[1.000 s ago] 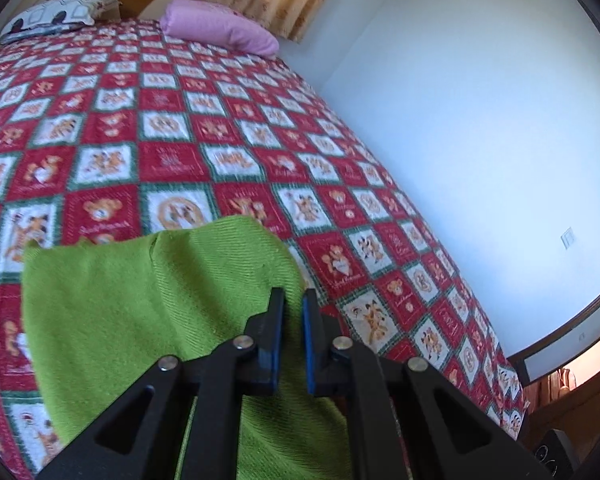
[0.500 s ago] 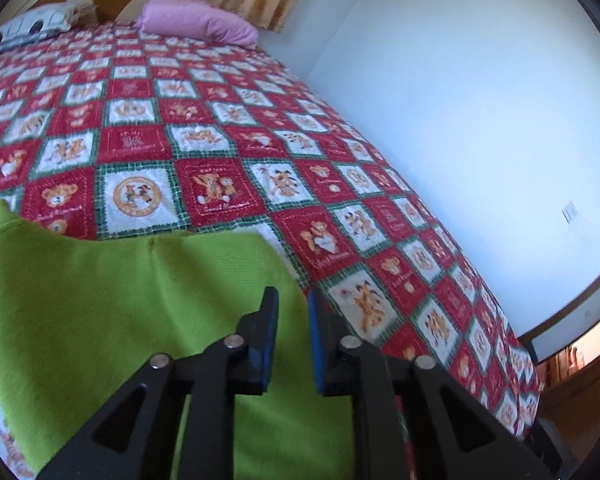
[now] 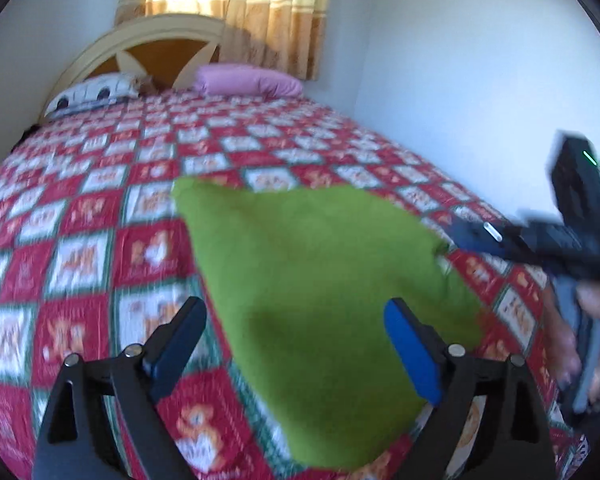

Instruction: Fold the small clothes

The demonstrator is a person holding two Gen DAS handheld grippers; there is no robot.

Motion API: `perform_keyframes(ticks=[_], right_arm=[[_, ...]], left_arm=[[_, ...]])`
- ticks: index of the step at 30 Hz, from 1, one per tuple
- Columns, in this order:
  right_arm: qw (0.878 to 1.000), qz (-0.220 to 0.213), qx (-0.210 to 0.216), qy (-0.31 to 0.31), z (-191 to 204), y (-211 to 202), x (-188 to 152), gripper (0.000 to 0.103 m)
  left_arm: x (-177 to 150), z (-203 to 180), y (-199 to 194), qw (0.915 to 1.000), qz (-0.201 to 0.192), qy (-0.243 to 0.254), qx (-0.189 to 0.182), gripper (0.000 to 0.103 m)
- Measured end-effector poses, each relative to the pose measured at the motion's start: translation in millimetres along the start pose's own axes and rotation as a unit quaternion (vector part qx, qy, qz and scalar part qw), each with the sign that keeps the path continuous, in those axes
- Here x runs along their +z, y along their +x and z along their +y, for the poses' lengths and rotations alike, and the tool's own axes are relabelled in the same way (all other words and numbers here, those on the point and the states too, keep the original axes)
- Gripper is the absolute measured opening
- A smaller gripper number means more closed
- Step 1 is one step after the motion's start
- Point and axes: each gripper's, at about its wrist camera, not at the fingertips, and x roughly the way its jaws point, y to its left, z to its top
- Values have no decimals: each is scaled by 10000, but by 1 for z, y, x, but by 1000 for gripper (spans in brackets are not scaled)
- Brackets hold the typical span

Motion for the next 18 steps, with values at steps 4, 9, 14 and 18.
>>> perform_keyframes(ticks=[4,9,14,18], right_arm=[[9980,272,-514,-237,0,35,12,6],[9954,3,-905,-329,-9,18,8,4],[9922,435,-1146,-233,-32,54,-1,5],[9898,451,-1290,-404,-24,47,3,7]], left_arm=[[-12,4,13,9993,311,-56,174,93],[-27,1,18,9991,414,-17,35,99],[-31,9,25,9975,631,-257,-162,99],[-14,19,-10,9994,-83,-329,78,99]])
